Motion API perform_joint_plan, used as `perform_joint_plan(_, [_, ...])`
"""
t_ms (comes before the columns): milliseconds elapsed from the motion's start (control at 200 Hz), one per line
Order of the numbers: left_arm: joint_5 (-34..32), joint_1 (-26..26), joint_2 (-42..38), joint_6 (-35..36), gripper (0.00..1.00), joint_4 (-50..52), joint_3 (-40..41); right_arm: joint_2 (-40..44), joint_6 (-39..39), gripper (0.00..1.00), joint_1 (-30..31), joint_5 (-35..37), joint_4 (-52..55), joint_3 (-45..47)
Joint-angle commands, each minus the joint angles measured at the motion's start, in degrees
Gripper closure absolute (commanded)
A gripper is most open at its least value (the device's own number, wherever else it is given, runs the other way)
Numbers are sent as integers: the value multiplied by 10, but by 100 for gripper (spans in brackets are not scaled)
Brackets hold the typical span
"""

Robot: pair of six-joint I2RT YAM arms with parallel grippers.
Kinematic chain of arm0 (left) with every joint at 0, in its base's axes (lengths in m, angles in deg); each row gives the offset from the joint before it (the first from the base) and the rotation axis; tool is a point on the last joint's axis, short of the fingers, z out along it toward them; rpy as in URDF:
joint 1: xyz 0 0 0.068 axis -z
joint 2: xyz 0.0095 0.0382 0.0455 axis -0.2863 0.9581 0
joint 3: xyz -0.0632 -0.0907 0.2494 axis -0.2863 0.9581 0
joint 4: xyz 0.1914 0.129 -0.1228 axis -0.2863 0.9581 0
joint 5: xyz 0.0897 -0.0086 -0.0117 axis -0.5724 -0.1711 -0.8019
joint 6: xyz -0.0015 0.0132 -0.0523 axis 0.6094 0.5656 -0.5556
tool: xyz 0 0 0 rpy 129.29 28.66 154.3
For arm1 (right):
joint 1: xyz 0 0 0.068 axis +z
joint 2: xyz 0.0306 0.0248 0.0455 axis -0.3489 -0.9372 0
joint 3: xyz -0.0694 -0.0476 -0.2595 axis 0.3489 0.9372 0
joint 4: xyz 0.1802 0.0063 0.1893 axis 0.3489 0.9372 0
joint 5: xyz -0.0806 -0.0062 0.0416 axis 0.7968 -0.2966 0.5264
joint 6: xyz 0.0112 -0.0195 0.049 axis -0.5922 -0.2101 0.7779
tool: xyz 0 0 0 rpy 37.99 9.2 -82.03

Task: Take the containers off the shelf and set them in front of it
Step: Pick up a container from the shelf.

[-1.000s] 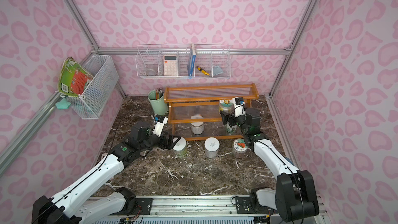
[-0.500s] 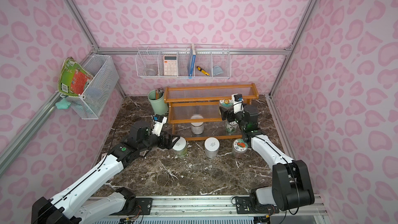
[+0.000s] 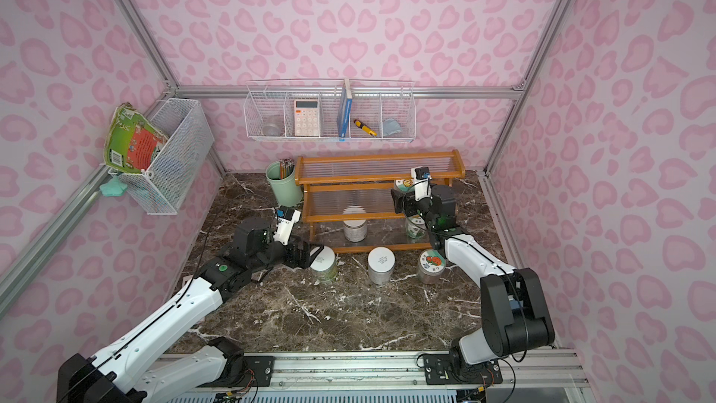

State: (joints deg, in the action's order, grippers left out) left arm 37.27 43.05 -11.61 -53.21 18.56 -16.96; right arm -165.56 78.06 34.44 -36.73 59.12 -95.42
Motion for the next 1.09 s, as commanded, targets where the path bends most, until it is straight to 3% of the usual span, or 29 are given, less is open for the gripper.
perform_joint_plan(0, [-2, -1, -2, -3, 1, 7, -2, -7, 0, 1, 1, 8, -25, -12])
perform_joint_plan(80, [-3, -1, -2, -4, 1, 6, -2, -10, -1, 1, 2, 9, -23, -17])
perform_joint_plan(215, [-3, -1, -2, -4, 1, 7, -2, -12, -3, 16, 2, 11, -15, -23])
perform_joint_plan(335, [-4, -1, -3, -4, 1, 8, -2, -8, -7, 22, 2, 11, -11, -21])
perform_joint_plan(850, [-4, -1, -1, -6, 1, 8, -3, 67, 4, 28, 27, 24, 56, 17])
perform_joint_plan(1090, [-4, -1, -3, -6, 1, 8, -3, 174, 8, 30, 34, 44, 110, 83])
